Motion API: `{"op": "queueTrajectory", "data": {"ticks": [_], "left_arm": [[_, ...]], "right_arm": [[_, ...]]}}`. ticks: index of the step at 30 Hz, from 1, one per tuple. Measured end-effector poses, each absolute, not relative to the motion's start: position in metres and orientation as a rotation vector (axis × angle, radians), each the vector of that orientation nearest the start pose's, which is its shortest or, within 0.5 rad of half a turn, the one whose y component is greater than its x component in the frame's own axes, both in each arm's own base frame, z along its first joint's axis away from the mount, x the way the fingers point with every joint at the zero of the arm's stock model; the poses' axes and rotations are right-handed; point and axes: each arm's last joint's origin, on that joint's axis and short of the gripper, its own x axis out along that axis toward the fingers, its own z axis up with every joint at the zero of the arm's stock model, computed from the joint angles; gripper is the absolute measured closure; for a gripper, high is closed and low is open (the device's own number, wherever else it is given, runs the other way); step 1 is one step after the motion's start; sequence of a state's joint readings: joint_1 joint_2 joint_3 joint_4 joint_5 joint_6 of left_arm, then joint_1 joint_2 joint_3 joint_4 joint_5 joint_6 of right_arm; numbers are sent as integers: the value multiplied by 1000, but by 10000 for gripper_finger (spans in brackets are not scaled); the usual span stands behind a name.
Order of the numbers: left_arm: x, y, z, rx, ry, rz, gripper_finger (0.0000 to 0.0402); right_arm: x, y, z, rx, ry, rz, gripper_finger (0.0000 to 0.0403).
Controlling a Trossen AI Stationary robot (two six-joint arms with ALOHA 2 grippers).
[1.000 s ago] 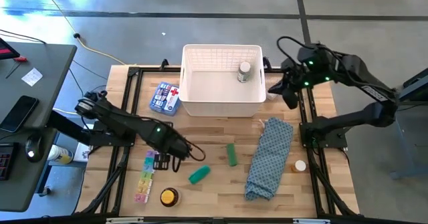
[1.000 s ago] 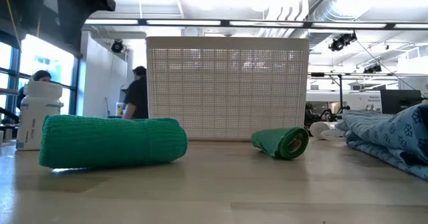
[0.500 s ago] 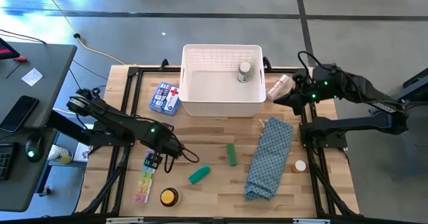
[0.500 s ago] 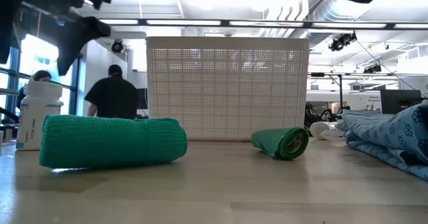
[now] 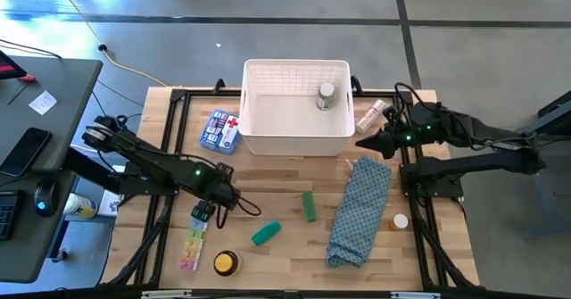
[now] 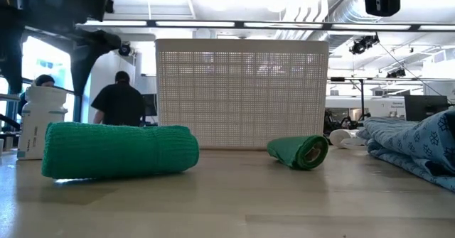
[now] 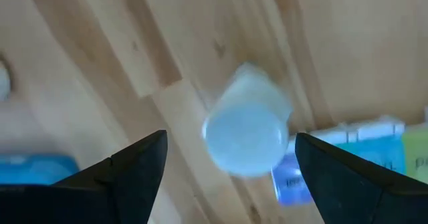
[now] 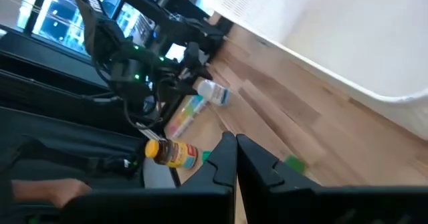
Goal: Pick & place medical supplies in basket/bin
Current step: Put the white pill bottle into the white bin
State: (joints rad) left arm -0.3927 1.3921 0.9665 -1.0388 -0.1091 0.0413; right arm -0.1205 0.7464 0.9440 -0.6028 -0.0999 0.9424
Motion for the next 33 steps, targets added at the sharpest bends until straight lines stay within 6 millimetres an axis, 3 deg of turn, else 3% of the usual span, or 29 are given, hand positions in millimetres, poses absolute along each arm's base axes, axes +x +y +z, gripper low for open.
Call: {"op": "queueTrajectory", "data": {"ticks": [15,22,33], "left_arm": [[220,-89,217,451,1396,-397,67],[212,-86,202,492,1437,-421,71],[214,-87,203,474,1423,-404,116]], "right_arm": [[144,-13,354,956,330,-222,402],[144,-13,354,941,331,-220,402],[144,-13,354,921,334,-218,402]]}}
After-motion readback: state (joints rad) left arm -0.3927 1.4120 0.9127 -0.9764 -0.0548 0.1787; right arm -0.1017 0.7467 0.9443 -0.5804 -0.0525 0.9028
